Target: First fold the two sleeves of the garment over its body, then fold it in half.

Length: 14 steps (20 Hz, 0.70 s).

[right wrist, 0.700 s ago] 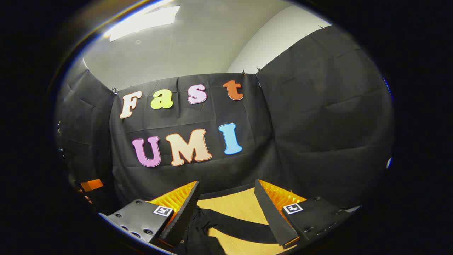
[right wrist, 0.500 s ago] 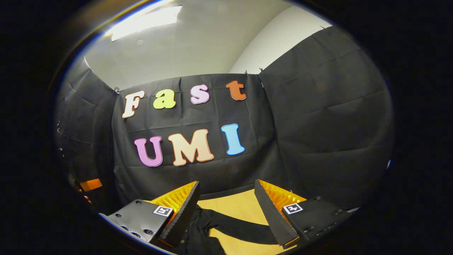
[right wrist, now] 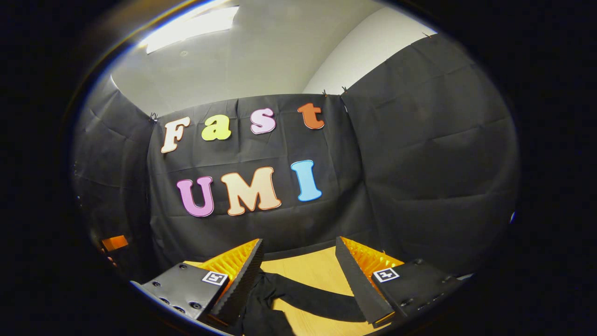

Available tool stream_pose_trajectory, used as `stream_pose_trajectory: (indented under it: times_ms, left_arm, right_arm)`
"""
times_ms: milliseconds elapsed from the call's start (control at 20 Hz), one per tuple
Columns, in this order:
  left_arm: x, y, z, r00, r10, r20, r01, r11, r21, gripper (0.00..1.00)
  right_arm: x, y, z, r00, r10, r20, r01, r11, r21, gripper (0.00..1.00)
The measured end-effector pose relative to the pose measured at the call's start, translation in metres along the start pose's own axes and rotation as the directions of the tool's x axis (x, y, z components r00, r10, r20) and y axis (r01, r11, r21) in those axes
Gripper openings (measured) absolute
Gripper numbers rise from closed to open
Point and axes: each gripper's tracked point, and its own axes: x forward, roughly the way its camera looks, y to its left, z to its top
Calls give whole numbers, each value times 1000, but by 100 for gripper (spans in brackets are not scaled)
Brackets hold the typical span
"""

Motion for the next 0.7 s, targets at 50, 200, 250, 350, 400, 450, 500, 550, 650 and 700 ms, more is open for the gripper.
stream_pose_trajectory:
  times_ms: [50, 200, 250, 350, 400, 450, 500, 550, 650, 700]
  left_arm:
    - [-2, 1, 1, 1000, 2, 1, -2, 1000, -2, 92]
    - [1, -3, -1, 1000, -1, -8, 1, 1000, 1, 92]
    - [2, -4, -1, 1000, -3, -8, 3, 1000, 6, 92]
    - [2, -9, 1, 1000, -13, -6, 13, 1000, 9, 92]
    - [3, -11, 0, 1000, -18, -6, 18, 1000, 10, 92]
    - [3, -13, -1, 1000, -21, -9, 21, 1000, 15, 92]
    - [3, -13, -2, 1000, -20, -10, 20, 1000, 21, 92]
    - [3, -14, -2, 1000, -19, -10, 20, 1000, 23, 93]
    - [2, -13, -2, 1000, -16, -16, 16, 1000, 25, 92]
    - [2, -11, -3, 1000, -10, -19, 11, 1000, 29, 92]
  right_arm:
    - [1, -1, -1, 1000, -2, -6, 2, 1000, -1, 100]
    - [1, 1, -3, 1000, -1, -14, 1, 1000, 4, 100]
    - [2, 0, -4, 1000, -2, -15, 2, 1000, -2, 94]
    - [2, -5, -5, 1000, -8, -18, 8, 1000, -13, 100]
    - [2, -5, -7, 1000, -8, -22, 8, 1000, -13, 100]
    - [2, -6, -8, 1000, -6, -27, 5, 1000, -11, 100]
    - [2, -7, -10, 999, -6, -33, 6, 1000, -9, 100]
    - [2, -9, -12, 999, -7, -38, 7, 1000, -10, 100]
    - [6, -14, -14, 999, -21, -40, 20, 1000, -15, 100]
    - [8, -14, -15, 999, -21, -40, 20, 1000, -15, 94]
